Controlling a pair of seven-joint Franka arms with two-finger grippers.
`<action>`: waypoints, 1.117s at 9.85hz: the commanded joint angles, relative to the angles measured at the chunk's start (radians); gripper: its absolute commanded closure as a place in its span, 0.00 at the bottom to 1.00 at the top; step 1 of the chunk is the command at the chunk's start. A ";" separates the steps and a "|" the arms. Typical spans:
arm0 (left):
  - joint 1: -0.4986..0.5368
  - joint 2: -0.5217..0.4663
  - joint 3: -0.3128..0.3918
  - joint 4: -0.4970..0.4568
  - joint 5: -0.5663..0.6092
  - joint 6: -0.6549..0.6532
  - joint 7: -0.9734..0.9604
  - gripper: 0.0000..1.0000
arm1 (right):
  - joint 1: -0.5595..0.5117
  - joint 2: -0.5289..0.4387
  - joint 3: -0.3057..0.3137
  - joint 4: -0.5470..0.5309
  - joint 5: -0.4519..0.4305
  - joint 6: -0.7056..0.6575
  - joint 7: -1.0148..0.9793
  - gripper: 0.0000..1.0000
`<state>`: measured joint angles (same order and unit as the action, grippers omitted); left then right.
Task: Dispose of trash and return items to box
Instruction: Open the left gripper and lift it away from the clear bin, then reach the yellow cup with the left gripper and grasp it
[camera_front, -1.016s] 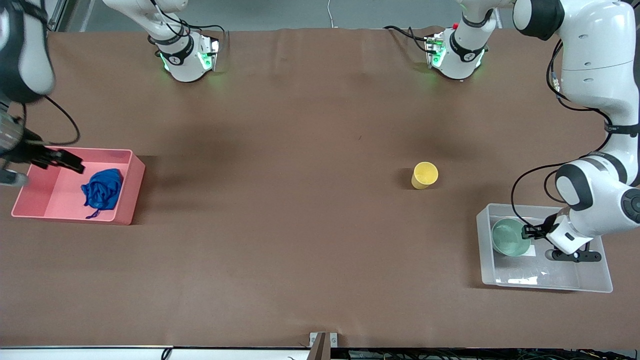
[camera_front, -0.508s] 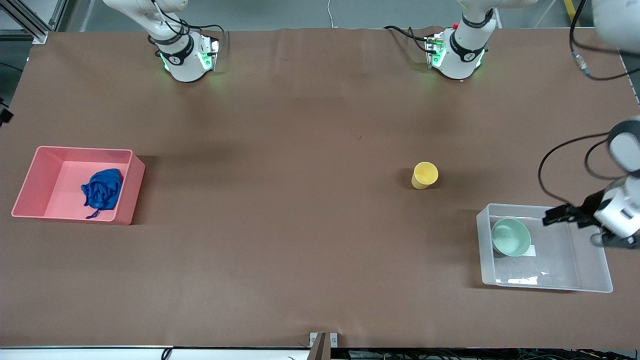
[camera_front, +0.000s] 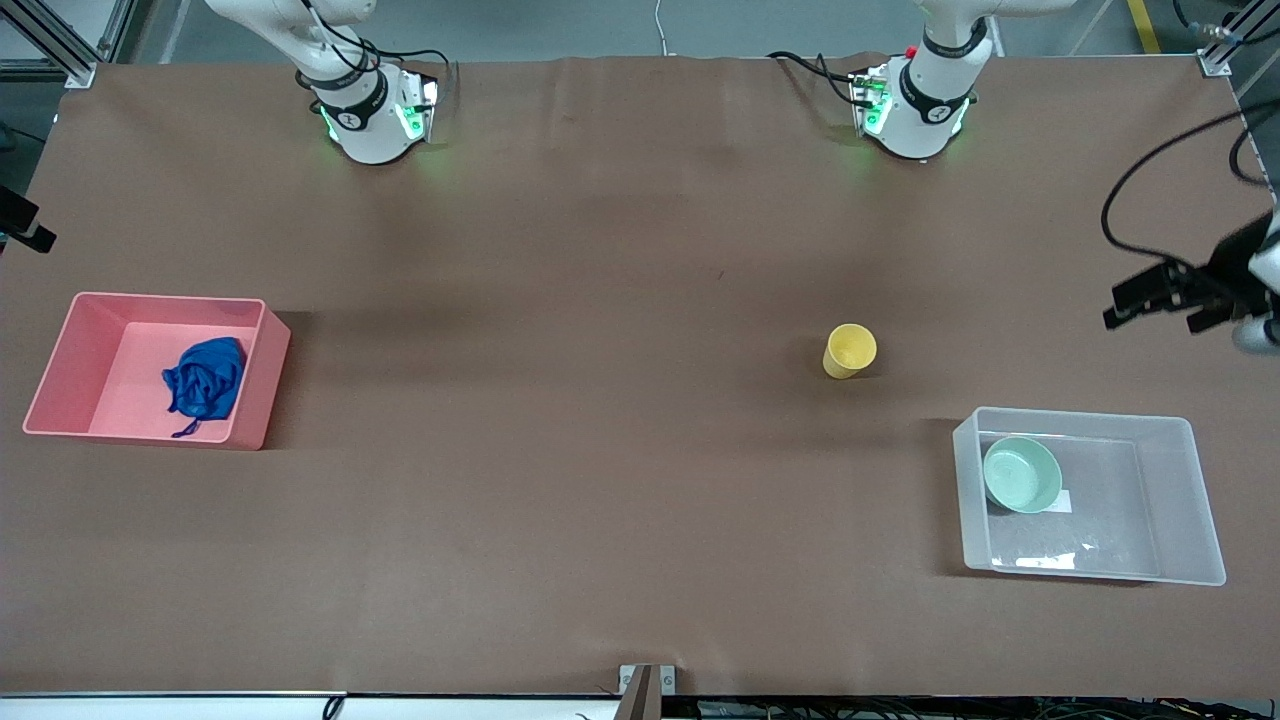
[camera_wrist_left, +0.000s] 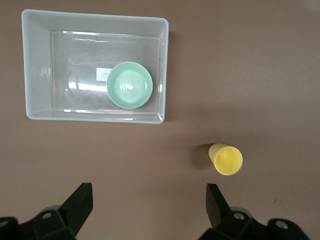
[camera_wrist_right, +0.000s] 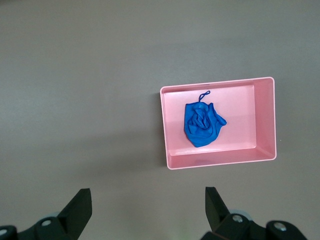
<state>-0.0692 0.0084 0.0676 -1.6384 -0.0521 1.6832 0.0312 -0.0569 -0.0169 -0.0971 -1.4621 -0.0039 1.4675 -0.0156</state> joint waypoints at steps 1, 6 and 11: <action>0.000 -0.109 -0.066 -0.182 0.051 0.023 -0.079 0.00 | -0.004 -0.002 0.007 0.020 -0.013 -0.016 -0.020 0.00; -0.001 -0.107 -0.164 -0.464 0.017 0.295 -0.105 0.00 | -0.001 -0.002 0.008 0.019 -0.018 0.017 -0.026 0.00; -0.006 0.141 -0.267 -0.567 0.021 0.559 -0.106 0.00 | 0.005 0.000 0.008 0.022 -0.015 0.022 -0.018 0.00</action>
<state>-0.0784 0.0552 -0.1949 -2.2037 -0.0274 2.1862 -0.0742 -0.0561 -0.0170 -0.0921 -1.4492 -0.0062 1.4884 -0.0315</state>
